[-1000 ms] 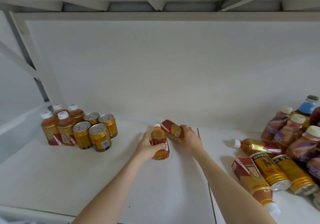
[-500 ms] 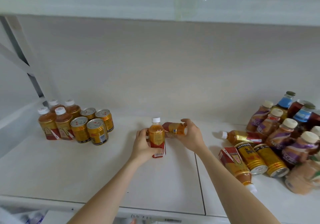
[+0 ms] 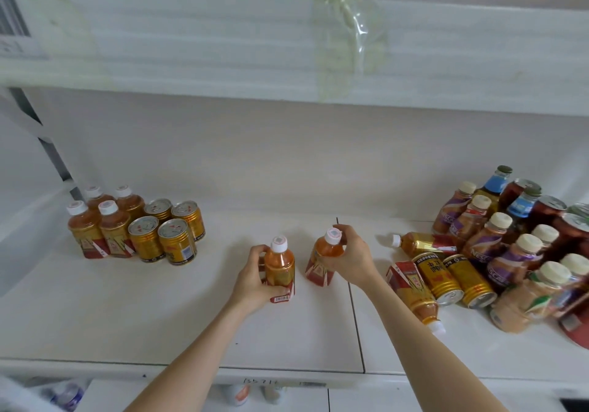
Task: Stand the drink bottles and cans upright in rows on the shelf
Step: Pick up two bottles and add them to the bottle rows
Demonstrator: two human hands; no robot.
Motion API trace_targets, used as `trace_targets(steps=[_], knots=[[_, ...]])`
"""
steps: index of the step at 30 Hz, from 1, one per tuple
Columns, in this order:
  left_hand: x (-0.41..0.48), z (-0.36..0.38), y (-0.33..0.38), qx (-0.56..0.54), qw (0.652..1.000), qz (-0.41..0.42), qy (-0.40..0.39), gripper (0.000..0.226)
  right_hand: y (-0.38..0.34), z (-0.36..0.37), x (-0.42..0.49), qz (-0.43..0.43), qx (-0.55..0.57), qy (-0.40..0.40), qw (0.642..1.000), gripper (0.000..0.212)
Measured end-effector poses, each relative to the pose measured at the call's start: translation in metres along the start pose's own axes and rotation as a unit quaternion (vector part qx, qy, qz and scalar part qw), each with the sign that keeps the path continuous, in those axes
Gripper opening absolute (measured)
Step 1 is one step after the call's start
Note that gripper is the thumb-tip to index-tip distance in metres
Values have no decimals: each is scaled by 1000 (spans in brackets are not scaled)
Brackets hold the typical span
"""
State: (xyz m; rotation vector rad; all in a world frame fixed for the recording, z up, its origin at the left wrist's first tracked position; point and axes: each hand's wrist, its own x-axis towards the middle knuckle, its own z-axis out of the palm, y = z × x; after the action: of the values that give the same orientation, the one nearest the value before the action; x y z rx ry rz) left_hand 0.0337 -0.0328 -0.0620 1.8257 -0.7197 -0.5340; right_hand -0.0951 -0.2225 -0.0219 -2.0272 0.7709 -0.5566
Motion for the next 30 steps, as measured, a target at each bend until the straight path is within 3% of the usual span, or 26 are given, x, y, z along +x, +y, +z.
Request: trace_targets(steps=[7,13,30], knots=[[-6,-3,0,9,1000,-10,-5,77,4,12,-13,22,33,-9,999,52],[-6,-1,-5,8,1000,-18,6,63,28,25,-24,55,64,4,996,53],[-29,-24,-2,33,999,-30,-8,66,14,24,-58,49,33,-16,998,60]])
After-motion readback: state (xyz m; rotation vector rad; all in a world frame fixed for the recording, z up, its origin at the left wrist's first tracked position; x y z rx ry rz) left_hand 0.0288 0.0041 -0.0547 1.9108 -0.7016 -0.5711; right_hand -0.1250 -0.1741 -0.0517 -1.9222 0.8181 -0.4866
